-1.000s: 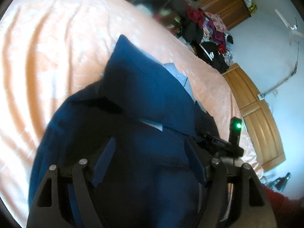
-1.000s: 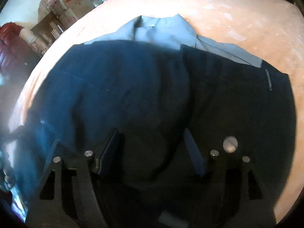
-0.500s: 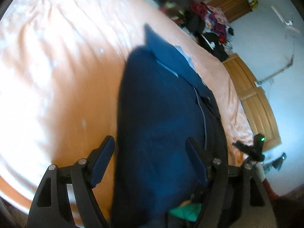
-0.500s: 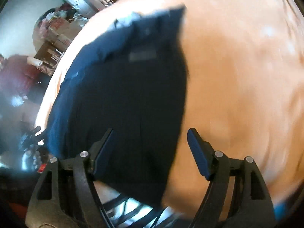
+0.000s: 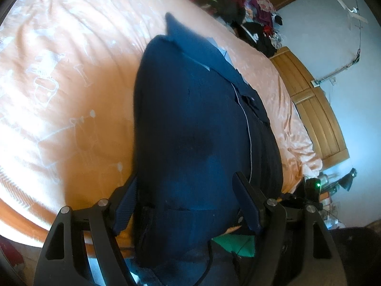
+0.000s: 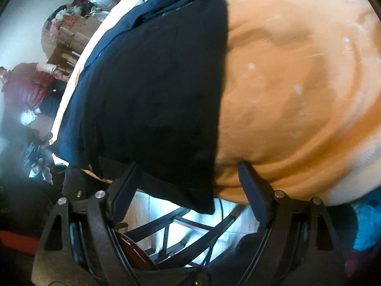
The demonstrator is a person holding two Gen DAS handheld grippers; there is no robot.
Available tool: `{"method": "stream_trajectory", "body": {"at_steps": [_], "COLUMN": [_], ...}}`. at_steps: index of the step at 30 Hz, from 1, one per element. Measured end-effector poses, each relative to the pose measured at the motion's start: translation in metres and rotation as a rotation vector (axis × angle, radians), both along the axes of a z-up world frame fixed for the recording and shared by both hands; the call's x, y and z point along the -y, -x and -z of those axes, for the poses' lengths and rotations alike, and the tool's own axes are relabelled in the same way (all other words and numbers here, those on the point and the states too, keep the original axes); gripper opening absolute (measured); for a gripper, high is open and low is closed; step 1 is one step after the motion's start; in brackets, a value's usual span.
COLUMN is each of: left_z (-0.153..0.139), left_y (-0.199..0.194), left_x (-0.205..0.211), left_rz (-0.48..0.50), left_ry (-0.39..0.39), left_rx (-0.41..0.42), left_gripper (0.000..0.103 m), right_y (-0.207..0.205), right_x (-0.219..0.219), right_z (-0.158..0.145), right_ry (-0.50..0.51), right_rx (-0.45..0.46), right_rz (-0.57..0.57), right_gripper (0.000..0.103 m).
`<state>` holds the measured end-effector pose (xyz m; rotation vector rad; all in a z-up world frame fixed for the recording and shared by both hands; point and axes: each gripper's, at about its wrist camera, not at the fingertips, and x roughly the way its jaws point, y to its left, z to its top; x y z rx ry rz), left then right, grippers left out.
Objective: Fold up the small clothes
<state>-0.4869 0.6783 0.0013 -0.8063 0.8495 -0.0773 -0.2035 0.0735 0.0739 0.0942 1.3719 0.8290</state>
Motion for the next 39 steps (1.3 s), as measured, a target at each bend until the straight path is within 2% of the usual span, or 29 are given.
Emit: {"method": "stream_trajectory", "body": {"at_steps": [4, 8, 10, 12, 13, 14, 15, 16, 17, 19, 21, 24, 29, 33, 35, 39], "left_z": [0.003, 0.005, 0.007, 0.008, 0.007, 0.008, 0.009, 0.012, 0.015, 0.013, -0.004, -0.034, -0.078, -0.110, -0.130, -0.152], "left_y": [0.006, 0.010, 0.011, 0.014, 0.014, 0.013, 0.010, 0.006, 0.005, 0.006, 0.012, 0.010, -0.017, -0.048, -0.083, -0.162], "left_x": [0.000, 0.003, 0.005, 0.003, 0.004, 0.007, 0.012, 0.016, 0.018, 0.017, 0.007, -0.003, -0.019, -0.045, -0.054, -0.079], "left_rz": [0.008, 0.029, 0.030, 0.016, 0.016, 0.026, 0.051, 0.081, 0.093, 0.069, 0.022, -0.006, -0.027, -0.056, -0.056, -0.041], "left_ry": [0.004, -0.013, -0.047, -0.045, -0.049, -0.067, -0.084, -0.067, -0.016, 0.063, 0.179, 0.241, 0.263, 0.246, 0.218, 0.165], "left_rx": [-0.003, -0.022, -0.048, -0.048, -0.049, -0.059, -0.076, -0.091, -0.086, -0.046, 0.079, 0.213, 0.338, 0.407, 0.434, 0.446], "left_gripper": [0.077, 0.076, 0.073, 0.069, 0.069, 0.065, 0.054, 0.039, 0.004, 0.005, 0.004, 0.004, 0.004, 0.004, 0.004, 0.007], "right_y": [0.007, 0.011, 0.010, 0.010, 0.011, 0.011, 0.013, 0.016, 0.017, 0.019, 0.015, 0.002, -0.024, -0.075, -0.101, -0.183], "right_x": [-0.002, -0.006, -0.005, -0.005, -0.005, -0.005, -0.005, -0.005, -0.002, 0.007, 0.019, 0.026, 0.020, 0.010, 0.004, -0.030], "right_z": [0.012, 0.011, 0.014, 0.016, 0.015, 0.014, 0.011, 0.003, -0.004, -0.032, -0.067, -0.108, -0.146, -0.168, -0.174, -0.180], "right_ry": [-0.006, -0.027, -0.025, -0.019, -0.018, -0.018, -0.009, -0.030, -0.058, -0.158, -0.290, -0.419, -0.527, -0.573, -0.580, -0.554], "right_rx": [-0.042, -0.047, -0.048, -0.049, -0.042, -0.039, -0.037, -0.033, -0.032, -0.022, -0.011, 0.008, 0.039, 0.073, 0.094, 0.114], "right_rz": [-0.012, -0.036, -0.032, -0.026, -0.021, -0.021, -0.025, -0.027, -0.027, -0.019, 0.012, 0.048, 0.089, 0.144, 0.158, 0.163], "right_gripper": [0.082, 0.082, 0.082, 0.082, 0.076, 0.050, 0.040, 0.029, 0.024, 0.020, 0.008, 0.006, 0.006, 0.006, 0.006, 0.006]}}
